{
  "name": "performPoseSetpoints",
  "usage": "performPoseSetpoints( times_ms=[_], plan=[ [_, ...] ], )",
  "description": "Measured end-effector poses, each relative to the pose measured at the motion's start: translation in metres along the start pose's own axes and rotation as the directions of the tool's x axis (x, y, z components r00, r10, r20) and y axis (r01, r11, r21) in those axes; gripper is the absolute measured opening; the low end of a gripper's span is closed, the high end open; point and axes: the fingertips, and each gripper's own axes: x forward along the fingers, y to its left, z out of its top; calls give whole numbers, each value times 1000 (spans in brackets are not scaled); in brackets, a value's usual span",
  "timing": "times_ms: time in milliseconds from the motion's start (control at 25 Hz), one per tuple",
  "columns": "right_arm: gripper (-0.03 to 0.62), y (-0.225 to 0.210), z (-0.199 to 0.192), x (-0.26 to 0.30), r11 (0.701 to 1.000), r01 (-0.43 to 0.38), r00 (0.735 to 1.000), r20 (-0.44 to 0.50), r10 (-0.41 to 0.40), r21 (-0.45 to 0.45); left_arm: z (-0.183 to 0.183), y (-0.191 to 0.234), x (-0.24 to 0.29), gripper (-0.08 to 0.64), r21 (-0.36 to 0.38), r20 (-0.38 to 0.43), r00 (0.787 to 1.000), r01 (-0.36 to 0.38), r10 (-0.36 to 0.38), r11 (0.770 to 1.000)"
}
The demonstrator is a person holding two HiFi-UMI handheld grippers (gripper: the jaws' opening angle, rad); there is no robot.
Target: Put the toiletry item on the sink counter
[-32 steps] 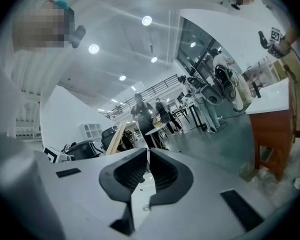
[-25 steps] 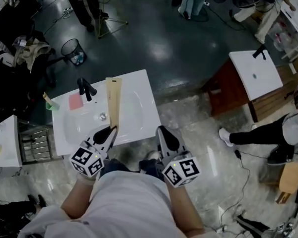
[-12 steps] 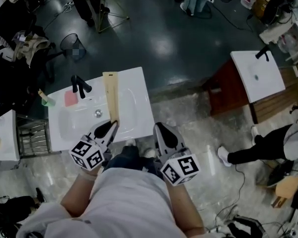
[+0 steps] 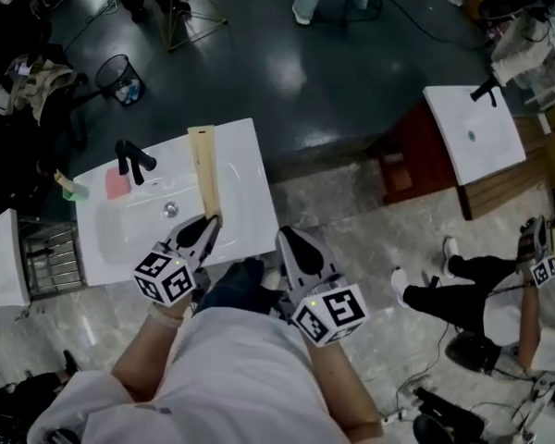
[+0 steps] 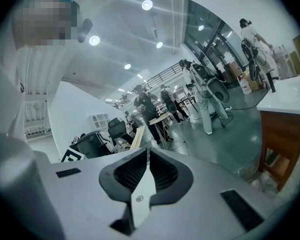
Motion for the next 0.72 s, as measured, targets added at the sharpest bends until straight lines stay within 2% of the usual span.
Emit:
performPoseSetpoints(
  times_ms=[320, 480, 720],
  plan=[
    [28, -11, -9, 32, 1000, 24, 997, -69, -25, -17, -17, 40, 41, 44, -80, -52, 999, -9, 5, 997],
    [28, -16, -12, 49, 999, 39, 995, -89, -41, -27, -27, 60, 62, 44, -143, -74, 997, -8, -3, 990],
    [28, -29, -17, 71, 998, 59, 990, -123, -61, -23, -41, 81, 95, 44, -195, -125, 992, -12, -13, 981]
  ],
)
